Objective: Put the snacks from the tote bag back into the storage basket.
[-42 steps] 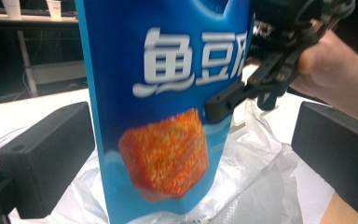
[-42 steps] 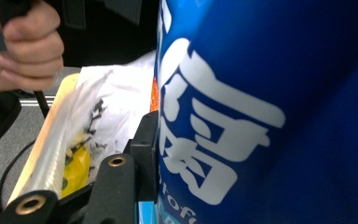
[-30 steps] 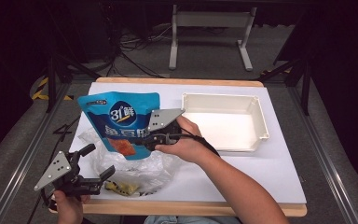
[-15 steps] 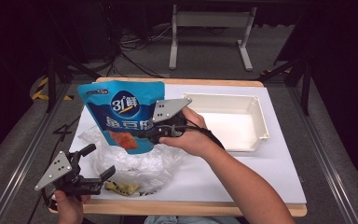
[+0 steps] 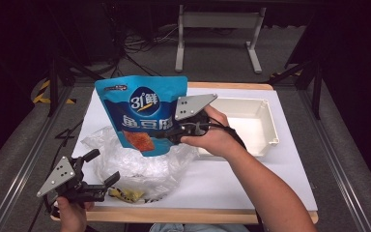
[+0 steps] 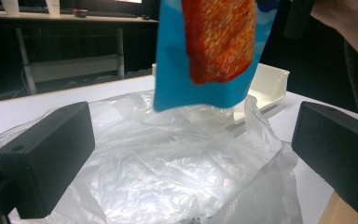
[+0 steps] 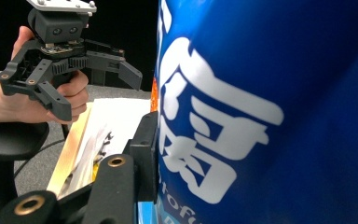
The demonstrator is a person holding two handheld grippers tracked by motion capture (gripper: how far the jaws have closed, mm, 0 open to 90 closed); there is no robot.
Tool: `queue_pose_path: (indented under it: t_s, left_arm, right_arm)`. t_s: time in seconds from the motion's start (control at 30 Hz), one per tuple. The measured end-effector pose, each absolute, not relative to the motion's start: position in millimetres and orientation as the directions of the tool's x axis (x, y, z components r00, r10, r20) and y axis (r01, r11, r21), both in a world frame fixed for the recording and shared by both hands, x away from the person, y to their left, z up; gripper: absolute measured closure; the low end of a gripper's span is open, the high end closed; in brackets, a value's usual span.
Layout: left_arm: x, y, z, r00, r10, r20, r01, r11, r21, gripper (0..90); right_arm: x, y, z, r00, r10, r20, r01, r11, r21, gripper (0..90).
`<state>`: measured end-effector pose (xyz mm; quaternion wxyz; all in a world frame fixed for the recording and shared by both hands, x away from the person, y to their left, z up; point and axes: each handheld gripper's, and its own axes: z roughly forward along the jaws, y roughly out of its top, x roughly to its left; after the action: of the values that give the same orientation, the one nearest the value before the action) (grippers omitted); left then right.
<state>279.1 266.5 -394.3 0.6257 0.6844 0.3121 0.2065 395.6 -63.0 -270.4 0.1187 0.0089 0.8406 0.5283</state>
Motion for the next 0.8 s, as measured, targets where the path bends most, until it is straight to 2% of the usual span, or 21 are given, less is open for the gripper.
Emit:
queue_pose_path:
  t_s: [0.8]
  left_arm:
    - [281.2,264.8,-396.2,0.716,0.689,-0.116,0.182,-0.024,0.983,0.1]
  right_arm:
    - [404.3,-145.3,-242.5,-0.938,0.264,-0.224,-0.078,0.469,0.879,56.0]
